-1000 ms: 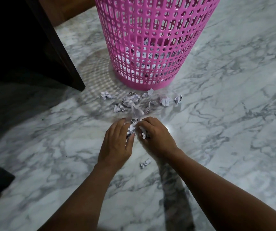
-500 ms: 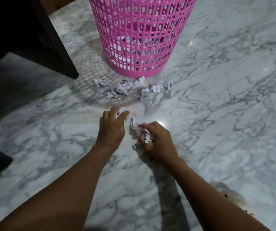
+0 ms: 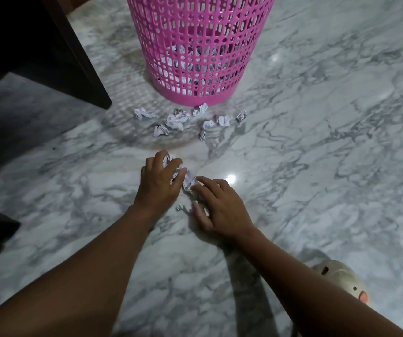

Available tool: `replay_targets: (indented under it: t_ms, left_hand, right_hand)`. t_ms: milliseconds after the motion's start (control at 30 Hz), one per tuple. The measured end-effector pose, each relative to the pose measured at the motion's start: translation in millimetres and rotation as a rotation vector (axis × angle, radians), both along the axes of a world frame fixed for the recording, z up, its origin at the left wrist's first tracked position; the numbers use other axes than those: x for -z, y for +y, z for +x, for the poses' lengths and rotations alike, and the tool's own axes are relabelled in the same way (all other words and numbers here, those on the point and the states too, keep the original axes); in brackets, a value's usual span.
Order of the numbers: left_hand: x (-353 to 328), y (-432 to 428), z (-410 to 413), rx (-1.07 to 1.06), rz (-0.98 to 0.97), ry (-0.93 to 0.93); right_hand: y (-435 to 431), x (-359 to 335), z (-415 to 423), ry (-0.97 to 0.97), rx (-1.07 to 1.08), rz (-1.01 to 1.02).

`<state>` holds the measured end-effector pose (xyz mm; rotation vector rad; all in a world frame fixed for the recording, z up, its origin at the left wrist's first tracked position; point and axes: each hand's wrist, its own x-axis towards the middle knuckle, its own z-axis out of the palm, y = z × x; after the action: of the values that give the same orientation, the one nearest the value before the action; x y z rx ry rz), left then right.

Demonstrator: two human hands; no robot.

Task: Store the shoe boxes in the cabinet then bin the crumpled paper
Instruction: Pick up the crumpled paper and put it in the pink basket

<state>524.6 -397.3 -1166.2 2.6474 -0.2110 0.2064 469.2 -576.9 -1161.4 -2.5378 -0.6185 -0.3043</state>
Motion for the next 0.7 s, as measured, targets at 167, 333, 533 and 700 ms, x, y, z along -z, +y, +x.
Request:
replay_targets:
  t_ms: [167,333,533,700]
  left_hand:
    - [0.3,2.5,-1.6,0.016,-0.008,0.016]
    - [-2.7,6.2,-3.6,0.040,-0.052,0.019]
    - [1.0,14.8,-7.5,0.017,-0.098,-0.047]
    - [3.8,21.1,-8.6,-0.007,-0.094,-0.138]
  right_hand:
    - [9.6,-2.0,0.6,0.000,0.067,-0.111]
    - [18.4,-3.8,7.5,0.010,0.169,-0.099]
    - [19.6,-2.6,9.7,-0.017,0.185,-0.085]
    - [20.0,1.5,14.6,-0.073,0.133,-0.082]
